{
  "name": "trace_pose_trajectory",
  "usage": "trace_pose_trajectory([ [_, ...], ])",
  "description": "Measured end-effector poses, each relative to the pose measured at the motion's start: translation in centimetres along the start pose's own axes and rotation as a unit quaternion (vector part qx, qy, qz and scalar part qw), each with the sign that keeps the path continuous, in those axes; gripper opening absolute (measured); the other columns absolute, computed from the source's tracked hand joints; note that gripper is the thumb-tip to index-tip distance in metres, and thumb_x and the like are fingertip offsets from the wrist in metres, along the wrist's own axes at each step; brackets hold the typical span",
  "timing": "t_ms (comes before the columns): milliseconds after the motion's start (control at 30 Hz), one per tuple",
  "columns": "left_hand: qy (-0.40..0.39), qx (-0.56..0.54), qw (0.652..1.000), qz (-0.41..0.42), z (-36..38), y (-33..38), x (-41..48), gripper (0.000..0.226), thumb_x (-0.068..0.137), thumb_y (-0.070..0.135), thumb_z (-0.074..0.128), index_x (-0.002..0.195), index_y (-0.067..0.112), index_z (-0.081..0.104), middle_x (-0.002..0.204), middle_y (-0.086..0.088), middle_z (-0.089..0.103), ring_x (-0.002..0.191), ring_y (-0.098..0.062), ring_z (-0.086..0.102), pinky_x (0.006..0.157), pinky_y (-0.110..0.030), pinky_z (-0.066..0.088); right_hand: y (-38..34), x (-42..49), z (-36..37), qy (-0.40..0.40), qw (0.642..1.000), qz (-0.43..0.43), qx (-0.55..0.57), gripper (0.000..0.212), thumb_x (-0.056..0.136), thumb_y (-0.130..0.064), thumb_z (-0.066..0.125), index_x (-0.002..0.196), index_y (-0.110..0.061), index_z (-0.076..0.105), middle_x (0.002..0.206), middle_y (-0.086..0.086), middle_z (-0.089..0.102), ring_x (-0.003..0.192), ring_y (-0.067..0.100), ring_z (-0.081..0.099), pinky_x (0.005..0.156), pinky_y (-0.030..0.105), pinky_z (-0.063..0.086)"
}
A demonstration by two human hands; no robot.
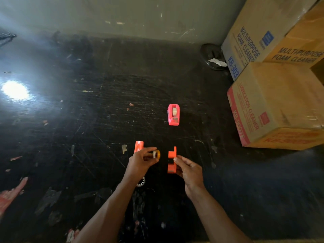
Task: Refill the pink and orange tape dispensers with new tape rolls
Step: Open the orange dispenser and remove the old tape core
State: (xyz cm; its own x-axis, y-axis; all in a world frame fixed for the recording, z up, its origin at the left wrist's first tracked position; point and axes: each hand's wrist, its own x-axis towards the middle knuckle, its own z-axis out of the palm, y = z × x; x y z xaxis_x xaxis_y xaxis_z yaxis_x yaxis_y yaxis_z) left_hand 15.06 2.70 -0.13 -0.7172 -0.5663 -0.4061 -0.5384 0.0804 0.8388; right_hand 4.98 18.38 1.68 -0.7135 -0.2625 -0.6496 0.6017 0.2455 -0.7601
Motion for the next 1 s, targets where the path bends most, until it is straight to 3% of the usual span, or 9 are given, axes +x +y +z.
trace_pose_trajectory([
  [67, 0.012, 0.092, 0.995, 0.029, 0.1, -0.1, 0.3, 0.05, 0.091, 0.017, 0.074, 0.138, 0.026, 0.06, 0.115, 0.01, 0.07, 0.098, 0.0, 0.068, 0.091, -0.023, 0.057, 0.1, 0.2, -0.1, 0.01, 1.0, 0.002, -0.009, 0.022, 0.091, -0.016, 0.076, 0.113, -0.018, 0.079, 0.107, -0.001, 0.08, 0.103, 0.014, 0.075, 0.102, 0.043, 0.057],
  [167, 0.031, 0.21, 0.974, 0.074, 0.5, -0.3, 0.7, 0.05, 0.093, 0.021, 0.072, 0.141, 0.023, 0.057, 0.128, -0.001, 0.067, 0.113, -0.014, 0.069, 0.096, -0.034, 0.058, 0.2, 0.1, -0.2, 0.014, 1.0, -0.002, -0.015, 0.022, 0.092, -0.016, 0.075, 0.114, -0.019, 0.078, 0.109, -0.002, 0.079, 0.102, 0.011, 0.073, 0.1, 0.039, 0.057],
  [300, 0.031, 0.267, 0.962, 0.053, 0.8, -0.4, 1.3, 0.051, 0.095, 0.027, 0.069, 0.144, 0.027, 0.053, 0.136, -0.009, 0.06, 0.116, -0.024, 0.067, 0.094, -0.042, 0.06, 0.3, 0.3, -0.2, 0.014, 1.0, -0.003, -0.014, 0.021, 0.093, -0.016, 0.074, 0.114, -0.019, 0.078, 0.108, -0.003, 0.079, 0.099, 0.01, 0.073, 0.092, 0.034, 0.059],
  [400, 0.026, 0.287, 0.956, 0.044, 1.1, -0.5, 1.4, 0.051, 0.098, 0.027, 0.065, 0.147, 0.024, 0.051, 0.142, -0.011, 0.056, 0.122, -0.027, 0.064, 0.098, -0.043, 0.058, 0.4, 0.5, -0.1, 0.013, 1.0, 0.003, -0.015, 0.022, 0.093, -0.017, 0.074, 0.114, -0.019, 0.078, 0.109, -0.001, 0.08, 0.106, 0.015, 0.074, 0.101, 0.043, 0.057],
  [600, 0.034, 0.289, 0.956, 0.041, 1.4, -0.8, 1.5, 0.059, 0.097, 0.027, 0.066, 0.152, 0.023, 0.044, 0.152, -0.012, 0.049, 0.135, -0.027, 0.056, 0.106, -0.045, 0.053, 0.5, 0.4, -0.1, 0.005, 1.0, 0.003, -0.02, 0.024, 0.093, -0.019, 0.074, 0.116, -0.02, 0.078, 0.112, 0.0, 0.079, 0.106, 0.015, 0.074, 0.103, 0.045, 0.057],
  [800, 0.094, 0.246, 0.962, 0.065, 0.4, -1.6, -0.4, 0.055, 0.093, 0.025, 0.072, 0.145, 0.021, 0.053, 0.139, -0.006, 0.061, 0.118, -0.02, 0.066, 0.097, -0.039, 0.058, 0.7, -0.1, -0.5, 0.004, 1.0, 0.005, -0.023, 0.026, 0.093, -0.019, 0.074, 0.119, -0.02, 0.076, 0.114, -0.001, 0.078, 0.108, 0.015, 0.072, 0.104, 0.045, 0.056],
  [1000, 0.096, 0.214, 0.972, 0.034, -0.4, -4.4, -5.0, 0.059, 0.091, 0.027, 0.074, 0.146, 0.02, 0.052, 0.14, -0.004, 0.058, 0.119, -0.017, 0.065, 0.097, -0.032, 0.057, 1.4, -1.1, -1.2, -0.01, 1.0, 0.005, -0.025, 0.025, 0.093, -0.019, 0.074, 0.118, -0.018, 0.077, 0.109, -0.002, 0.078, 0.099, 0.011, 0.074, 0.101, 0.041, 0.057],
])
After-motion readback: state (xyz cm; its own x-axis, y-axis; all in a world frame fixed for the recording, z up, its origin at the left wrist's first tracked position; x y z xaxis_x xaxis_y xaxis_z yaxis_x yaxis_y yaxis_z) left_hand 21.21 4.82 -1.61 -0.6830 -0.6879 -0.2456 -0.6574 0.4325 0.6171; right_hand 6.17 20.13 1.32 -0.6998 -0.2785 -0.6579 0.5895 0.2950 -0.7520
